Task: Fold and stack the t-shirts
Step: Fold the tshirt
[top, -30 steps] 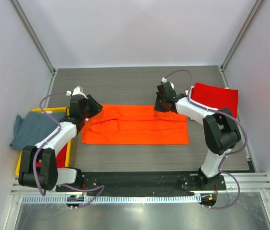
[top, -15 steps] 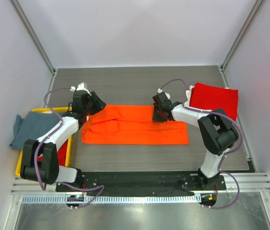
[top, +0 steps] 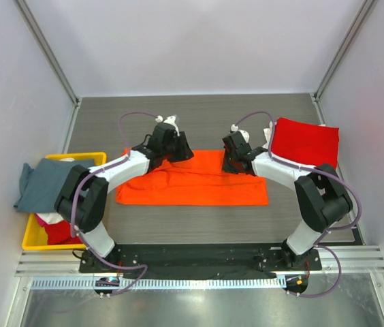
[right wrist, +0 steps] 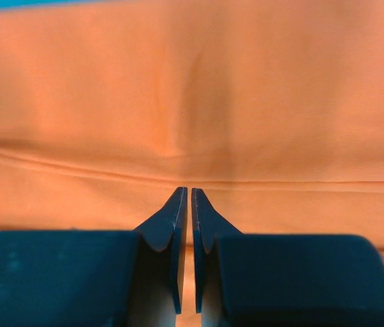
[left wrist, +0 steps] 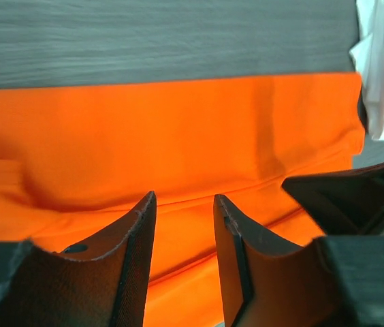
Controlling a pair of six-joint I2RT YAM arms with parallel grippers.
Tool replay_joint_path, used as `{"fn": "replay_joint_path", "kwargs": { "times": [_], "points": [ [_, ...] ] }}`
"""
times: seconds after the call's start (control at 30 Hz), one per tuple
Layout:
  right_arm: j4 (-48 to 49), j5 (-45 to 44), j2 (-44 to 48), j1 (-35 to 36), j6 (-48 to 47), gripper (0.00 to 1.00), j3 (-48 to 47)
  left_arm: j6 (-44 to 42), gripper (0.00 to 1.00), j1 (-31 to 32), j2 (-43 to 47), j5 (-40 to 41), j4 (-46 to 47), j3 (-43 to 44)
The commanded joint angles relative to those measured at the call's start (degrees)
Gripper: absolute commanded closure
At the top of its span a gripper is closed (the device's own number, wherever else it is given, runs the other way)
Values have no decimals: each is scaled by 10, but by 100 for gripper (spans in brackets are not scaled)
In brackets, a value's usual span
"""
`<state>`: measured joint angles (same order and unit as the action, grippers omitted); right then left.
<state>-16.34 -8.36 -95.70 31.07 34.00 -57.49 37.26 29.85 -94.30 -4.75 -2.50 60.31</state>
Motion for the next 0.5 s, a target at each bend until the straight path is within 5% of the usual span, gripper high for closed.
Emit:
{"fn": "replay_joint_path", "kwargs": {
  "times": [0.0,0.17,0.47],
  "points": [
    [-9,-54,39,-21,-5,89,-2,-3,60,31,-39,7,-12,52],
    [-19,-67,30,-74,-29,92,-7,8,76,48,-112,-9,-36,103],
    [-19,-54,32,-127,-57,94,40,18,99,58,-109,-15,-35,58]
  ]
}}
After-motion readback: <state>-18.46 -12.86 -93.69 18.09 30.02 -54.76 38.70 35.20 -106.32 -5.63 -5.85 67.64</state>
